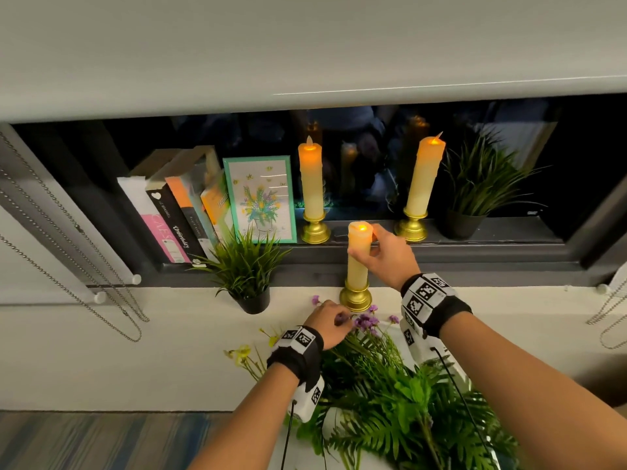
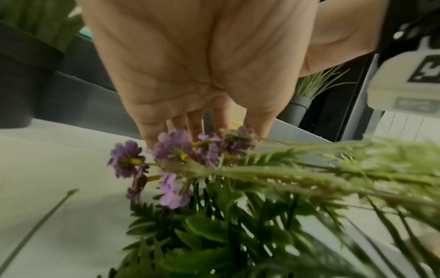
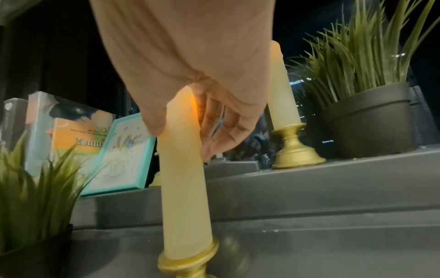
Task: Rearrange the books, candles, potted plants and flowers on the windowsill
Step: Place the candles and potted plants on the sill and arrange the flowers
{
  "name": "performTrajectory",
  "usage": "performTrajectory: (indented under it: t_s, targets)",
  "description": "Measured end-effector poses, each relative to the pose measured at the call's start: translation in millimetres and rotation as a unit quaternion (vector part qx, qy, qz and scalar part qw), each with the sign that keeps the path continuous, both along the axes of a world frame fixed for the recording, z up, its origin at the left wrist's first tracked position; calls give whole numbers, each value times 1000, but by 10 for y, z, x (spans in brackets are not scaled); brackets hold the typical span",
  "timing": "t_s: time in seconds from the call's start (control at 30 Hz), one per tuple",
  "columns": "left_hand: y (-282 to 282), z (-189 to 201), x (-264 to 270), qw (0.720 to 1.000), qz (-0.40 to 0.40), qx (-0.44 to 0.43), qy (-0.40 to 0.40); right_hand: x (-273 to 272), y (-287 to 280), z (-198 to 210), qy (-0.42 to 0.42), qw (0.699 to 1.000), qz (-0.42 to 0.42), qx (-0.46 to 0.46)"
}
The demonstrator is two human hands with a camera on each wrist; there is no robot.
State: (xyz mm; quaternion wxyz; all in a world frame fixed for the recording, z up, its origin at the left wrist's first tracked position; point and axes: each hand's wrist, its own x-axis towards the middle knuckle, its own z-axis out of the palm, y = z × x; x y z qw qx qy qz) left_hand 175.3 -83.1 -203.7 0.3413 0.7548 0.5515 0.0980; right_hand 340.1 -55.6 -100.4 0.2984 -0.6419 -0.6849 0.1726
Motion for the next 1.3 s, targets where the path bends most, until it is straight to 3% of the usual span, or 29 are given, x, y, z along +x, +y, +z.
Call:
performTrajectory:
  t_s: [0.3, 0.97, 1.3]
  targets:
    - [-87, -112, -109, 999, 0, 27, 25, 29, -8, -94, 47, 999, 1, -16]
    - [-238, -69, -199, 998, 11, 52, -16, -36, -83, -118, 76, 997, 14, -25]
    - [-352, 67, -319, 998, 32, 44, -22, -47, -122, -146, 43, 996, -9, -83]
